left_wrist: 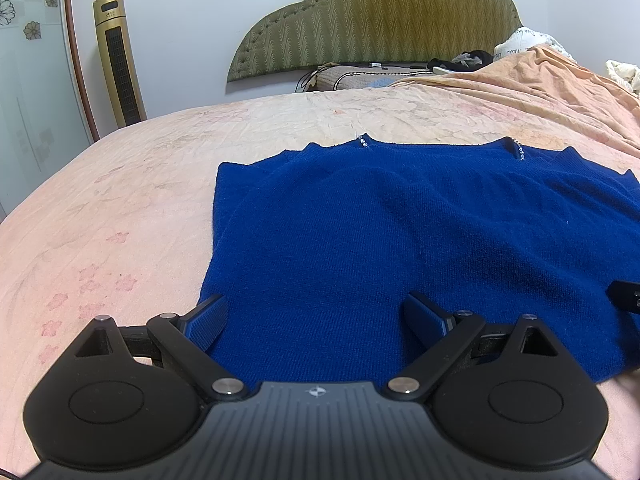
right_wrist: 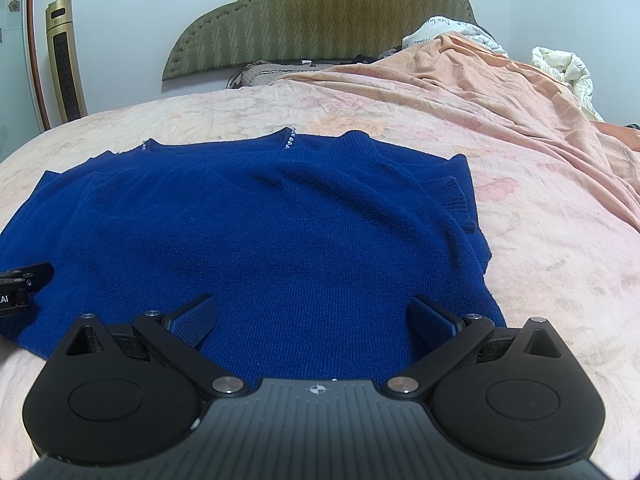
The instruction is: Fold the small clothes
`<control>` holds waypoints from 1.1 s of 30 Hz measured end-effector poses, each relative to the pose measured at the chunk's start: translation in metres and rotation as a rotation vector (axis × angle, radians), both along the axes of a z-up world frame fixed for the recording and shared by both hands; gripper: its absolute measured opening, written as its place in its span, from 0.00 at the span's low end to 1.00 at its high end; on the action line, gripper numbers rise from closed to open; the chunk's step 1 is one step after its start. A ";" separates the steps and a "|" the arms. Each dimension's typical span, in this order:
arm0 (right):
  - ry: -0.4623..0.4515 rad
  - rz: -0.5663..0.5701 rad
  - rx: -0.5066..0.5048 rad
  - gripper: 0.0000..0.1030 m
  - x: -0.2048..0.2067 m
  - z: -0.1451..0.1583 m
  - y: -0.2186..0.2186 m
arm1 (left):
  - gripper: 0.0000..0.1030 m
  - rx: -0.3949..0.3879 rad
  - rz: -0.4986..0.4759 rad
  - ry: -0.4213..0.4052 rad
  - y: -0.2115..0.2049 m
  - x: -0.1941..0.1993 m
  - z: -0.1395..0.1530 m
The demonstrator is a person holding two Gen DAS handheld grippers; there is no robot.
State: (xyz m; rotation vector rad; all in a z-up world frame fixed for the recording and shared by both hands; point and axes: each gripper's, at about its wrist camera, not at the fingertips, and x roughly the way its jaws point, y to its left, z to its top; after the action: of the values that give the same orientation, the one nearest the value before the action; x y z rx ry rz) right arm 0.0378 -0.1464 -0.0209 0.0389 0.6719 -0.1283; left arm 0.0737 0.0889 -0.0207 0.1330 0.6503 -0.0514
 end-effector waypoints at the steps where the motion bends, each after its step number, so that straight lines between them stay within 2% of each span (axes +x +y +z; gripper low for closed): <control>1: 0.001 0.000 -0.002 1.00 0.000 0.000 0.001 | 0.93 -0.001 0.000 0.000 0.000 0.000 0.000; 33: 0.004 -0.003 -0.007 1.00 0.001 0.000 0.003 | 0.93 -0.001 0.001 0.000 0.000 0.001 0.000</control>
State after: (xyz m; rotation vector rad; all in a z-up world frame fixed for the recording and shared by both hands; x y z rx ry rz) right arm 0.0391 -0.1433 -0.0206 0.0327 0.6749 -0.1343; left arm 0.0742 0.0889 -0.0210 0.1319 0.6502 -0.0507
